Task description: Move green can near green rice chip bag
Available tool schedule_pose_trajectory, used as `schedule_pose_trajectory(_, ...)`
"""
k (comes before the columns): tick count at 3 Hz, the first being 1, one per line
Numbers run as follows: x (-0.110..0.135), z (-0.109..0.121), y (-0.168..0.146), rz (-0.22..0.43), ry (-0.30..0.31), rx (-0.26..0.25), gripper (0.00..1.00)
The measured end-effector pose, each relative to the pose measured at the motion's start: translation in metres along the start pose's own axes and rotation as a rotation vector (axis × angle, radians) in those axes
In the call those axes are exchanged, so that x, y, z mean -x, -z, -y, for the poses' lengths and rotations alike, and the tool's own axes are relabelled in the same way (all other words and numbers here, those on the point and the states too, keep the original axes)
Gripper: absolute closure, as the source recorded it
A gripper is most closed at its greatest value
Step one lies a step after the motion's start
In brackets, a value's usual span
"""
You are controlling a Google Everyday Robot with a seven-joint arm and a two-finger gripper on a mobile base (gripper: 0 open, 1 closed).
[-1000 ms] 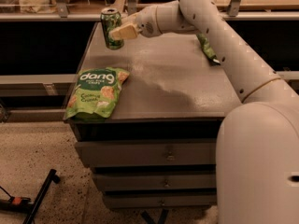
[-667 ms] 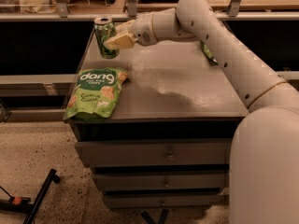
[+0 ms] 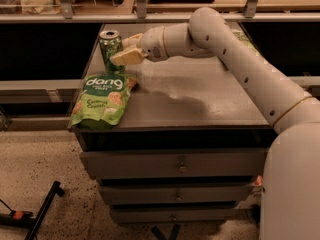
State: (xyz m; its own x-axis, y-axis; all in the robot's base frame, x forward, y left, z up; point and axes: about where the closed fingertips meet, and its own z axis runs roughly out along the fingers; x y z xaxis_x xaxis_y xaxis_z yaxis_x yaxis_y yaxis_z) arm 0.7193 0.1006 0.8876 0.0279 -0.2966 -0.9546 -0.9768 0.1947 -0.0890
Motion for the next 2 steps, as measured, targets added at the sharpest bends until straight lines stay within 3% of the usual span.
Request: schedule_pose_trajectory(2,-0.0114,0.0090,0.0045,0.003,-0.026,-0.040,0.12)
